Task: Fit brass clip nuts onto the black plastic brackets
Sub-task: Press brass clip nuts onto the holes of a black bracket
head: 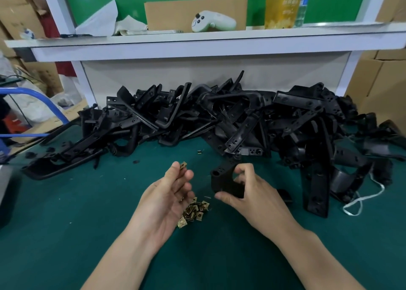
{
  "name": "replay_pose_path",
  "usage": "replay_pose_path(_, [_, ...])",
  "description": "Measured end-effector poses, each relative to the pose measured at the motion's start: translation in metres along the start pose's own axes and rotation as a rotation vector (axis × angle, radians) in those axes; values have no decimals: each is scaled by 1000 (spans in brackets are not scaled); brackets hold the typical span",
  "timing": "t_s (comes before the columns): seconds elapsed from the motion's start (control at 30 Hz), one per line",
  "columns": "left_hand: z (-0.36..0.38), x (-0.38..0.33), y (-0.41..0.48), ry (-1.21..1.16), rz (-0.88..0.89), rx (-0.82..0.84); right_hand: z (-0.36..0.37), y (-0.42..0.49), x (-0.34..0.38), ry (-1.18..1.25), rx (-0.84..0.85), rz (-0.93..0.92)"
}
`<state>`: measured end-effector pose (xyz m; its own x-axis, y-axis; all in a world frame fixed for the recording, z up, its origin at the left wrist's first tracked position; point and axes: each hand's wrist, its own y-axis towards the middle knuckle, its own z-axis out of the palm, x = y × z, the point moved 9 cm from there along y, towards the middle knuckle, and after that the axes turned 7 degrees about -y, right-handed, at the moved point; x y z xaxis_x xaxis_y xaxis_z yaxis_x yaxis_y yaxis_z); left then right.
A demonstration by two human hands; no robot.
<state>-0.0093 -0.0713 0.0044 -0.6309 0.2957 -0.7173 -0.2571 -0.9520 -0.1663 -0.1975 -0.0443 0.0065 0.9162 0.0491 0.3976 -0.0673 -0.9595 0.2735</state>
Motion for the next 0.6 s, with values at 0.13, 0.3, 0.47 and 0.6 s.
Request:
replay_pose_path(0.13, [0, -1, -1, 15, 27, -3, 0, 0, 1, -4, -14, -17])
replay_pose_path(0.3, [-4, -1, -1, 9, 46, -14, 2, -1, 0, 0, 0, -15])
replay_pose_path(0.47, [-2, 0, 0, -17, 50, 9, 2, 0, 1, 3, -4, -26])
replay_pose_path(0.6, [2, 1, -1, -12, 66, 35, 2, 1, -2, 9, 9, 11])
